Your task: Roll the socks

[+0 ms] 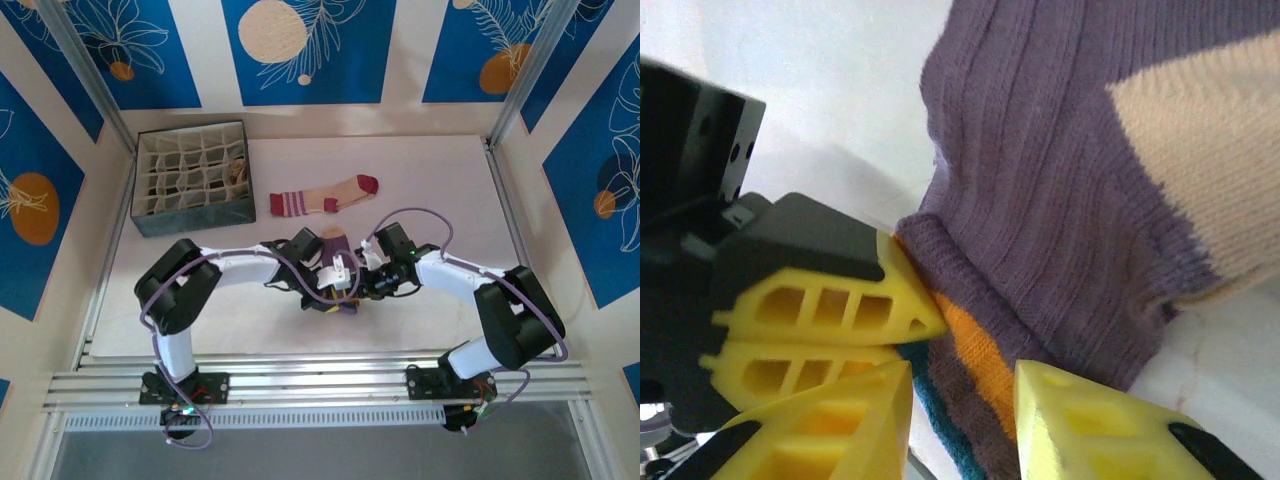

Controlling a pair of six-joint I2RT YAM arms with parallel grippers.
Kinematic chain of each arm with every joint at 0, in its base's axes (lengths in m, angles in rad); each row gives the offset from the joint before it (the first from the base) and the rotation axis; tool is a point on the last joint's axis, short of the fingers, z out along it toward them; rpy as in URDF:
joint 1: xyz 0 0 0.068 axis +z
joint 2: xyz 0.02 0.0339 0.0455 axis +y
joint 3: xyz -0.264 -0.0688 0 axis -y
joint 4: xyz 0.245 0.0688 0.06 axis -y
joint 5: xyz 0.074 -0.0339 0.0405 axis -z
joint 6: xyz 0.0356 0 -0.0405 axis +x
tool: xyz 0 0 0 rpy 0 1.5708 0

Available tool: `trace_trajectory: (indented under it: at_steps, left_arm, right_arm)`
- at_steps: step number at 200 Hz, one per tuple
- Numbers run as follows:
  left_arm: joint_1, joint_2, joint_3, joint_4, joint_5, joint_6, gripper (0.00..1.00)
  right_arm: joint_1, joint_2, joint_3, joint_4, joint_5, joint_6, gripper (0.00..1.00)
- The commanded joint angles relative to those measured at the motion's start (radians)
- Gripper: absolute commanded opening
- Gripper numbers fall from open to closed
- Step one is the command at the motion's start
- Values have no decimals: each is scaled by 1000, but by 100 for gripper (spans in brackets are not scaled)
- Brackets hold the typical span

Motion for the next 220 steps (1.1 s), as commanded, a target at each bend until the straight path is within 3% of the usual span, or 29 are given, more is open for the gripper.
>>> trace_trajectory:
  at_steps: [1, 99, 113, 135, 151, 198, 220]
  left_arm:
    - [31, 66, 29, -139, 97, -89, 0]
    - [130, 184, 64, -79, 196, -394, 0]
    - [134, 190, 63, -76, 205, -401, 0]
    - [137, 182, 57, -74, 196, -392, 0]
    - [137, 148, 27, -42, 169, -365, 1]
    - [135, -30, -122, 160, 145, -220, 22]
    - [123, -99, -150, 170, 126, -128, 24]
  right_arm:
    - [3, -14, -35, 75, -73, 42, 38]
    - [59, -55, -73, 65, 54, 26, 44]
    - [65, -33, -51, 48, 78, 15, 38]
    - [69, 6, -10, -6, 119, 7, 17]
    - [58, 39, 27, -72, 139, 13, 7]
    - [6, 214, 189, -308, 145, 4, 2]
    - [4, 292, 239, -361, 128, -11, 1]
